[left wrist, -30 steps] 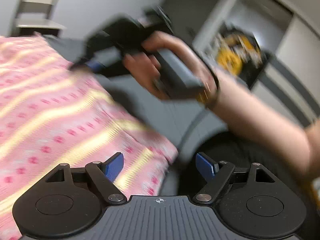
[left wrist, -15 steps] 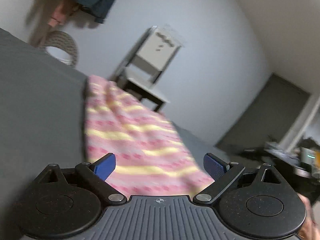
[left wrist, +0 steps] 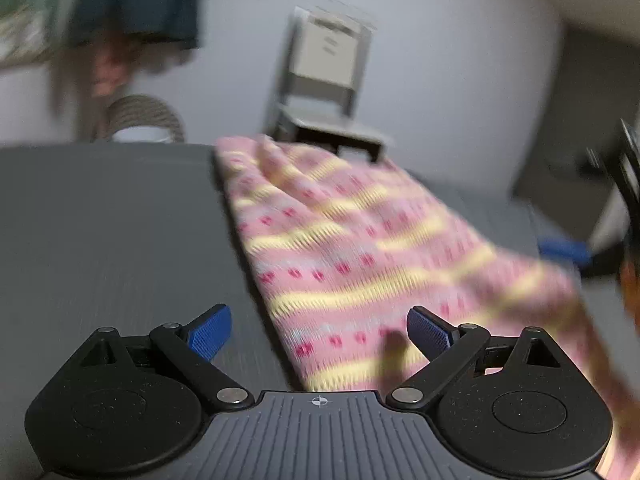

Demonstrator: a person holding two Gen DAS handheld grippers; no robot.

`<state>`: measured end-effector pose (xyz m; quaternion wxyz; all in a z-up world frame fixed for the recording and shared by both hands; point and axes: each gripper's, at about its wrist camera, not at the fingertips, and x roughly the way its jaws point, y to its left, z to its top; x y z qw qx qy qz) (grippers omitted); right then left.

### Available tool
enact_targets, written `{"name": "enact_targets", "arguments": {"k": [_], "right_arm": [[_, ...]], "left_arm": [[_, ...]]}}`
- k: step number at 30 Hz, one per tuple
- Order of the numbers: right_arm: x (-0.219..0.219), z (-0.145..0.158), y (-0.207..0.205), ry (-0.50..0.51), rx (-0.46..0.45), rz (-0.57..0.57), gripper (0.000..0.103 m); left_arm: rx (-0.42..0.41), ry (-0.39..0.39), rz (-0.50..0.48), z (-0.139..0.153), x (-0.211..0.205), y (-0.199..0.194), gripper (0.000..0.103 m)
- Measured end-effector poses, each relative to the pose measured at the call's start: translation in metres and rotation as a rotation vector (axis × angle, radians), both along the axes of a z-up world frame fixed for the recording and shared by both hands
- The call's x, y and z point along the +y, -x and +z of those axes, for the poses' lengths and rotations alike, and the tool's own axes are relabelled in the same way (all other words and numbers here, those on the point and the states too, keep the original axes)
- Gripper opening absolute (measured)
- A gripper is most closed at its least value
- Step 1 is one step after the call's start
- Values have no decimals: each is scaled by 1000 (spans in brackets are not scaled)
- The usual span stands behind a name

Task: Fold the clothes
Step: 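Lift both grippers away from the folded cardigan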

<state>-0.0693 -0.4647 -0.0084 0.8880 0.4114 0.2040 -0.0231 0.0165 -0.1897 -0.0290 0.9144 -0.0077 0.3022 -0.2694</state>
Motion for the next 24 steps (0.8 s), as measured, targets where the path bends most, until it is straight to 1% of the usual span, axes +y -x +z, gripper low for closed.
{"name": "enact_targets", "arguments": {"k": [1, 3, 4, 10, 14, 17, 19, 21, 23, 24], "right_arm": [[2, -2, -1, 3, 2, -4, 103], [6, -2, -4, 25, 17, 10, 103], [8, -2, -6, 37, 26, 18, 103], [18, -1, -10, 59, 29, 72, 103], [17, -5, -10, 13, 51, 66, 103], [16, -4, -10, -1, 45, 64, 103], [18, -1, -10, 20, 34, 65, 103], [23, 3, -11, 66, 29, 84, 103], [30, 9, -9, 131, 5, 84, 103], [33, 12, -5, 169, -23, 79, 103]], "left_arm": [[-1, -38, -39, 1, -2, -1, 96], [-15, -95, -109, 0, -4, -1, 103], [-26, -127, -147, 0, -6, 0, 103], [-35, -127, -159, 2, -9, 1, 103], [-35, -127, -158, 3, -8, 3, 103], [-36, -127, -158, 3, -8, 5, 103], [-36, -128, -158, 3, -7, 6, 103], [-36, -128, -157, 3, -7, 7, 103], [-36, -128, -157, 3, -7, 8, 103], [-37, -128, -157, 3, -7, 9, 103]]}}
